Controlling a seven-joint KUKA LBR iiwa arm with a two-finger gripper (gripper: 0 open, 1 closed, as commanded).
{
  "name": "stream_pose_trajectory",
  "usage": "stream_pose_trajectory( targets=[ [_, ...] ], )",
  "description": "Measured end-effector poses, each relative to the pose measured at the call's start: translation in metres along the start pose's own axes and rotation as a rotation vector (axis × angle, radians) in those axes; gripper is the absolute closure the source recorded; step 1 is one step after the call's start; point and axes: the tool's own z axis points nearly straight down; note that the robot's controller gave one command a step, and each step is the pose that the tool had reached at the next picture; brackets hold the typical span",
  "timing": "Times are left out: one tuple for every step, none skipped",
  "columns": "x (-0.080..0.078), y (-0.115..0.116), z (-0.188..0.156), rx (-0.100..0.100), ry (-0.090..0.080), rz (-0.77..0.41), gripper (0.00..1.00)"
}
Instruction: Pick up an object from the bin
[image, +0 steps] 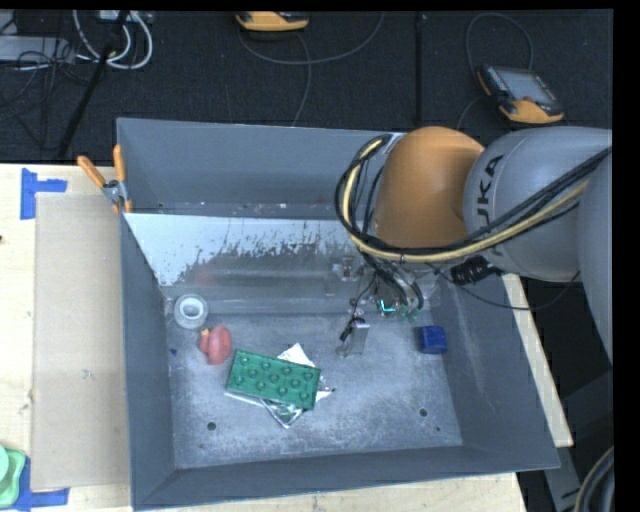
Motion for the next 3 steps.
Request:
stream_pose_trajectory(
  targets=[
    [0.0156,0.0031,0.0816,0.001,-0.001,0.108,0.0],
    [0.0105,0.0065,0.0775,0.0,-0.008,0.132,0.0],
    [0.0098,0.0076,0.0737,0.0,-0.009,0.125,0.0]
  ],
)
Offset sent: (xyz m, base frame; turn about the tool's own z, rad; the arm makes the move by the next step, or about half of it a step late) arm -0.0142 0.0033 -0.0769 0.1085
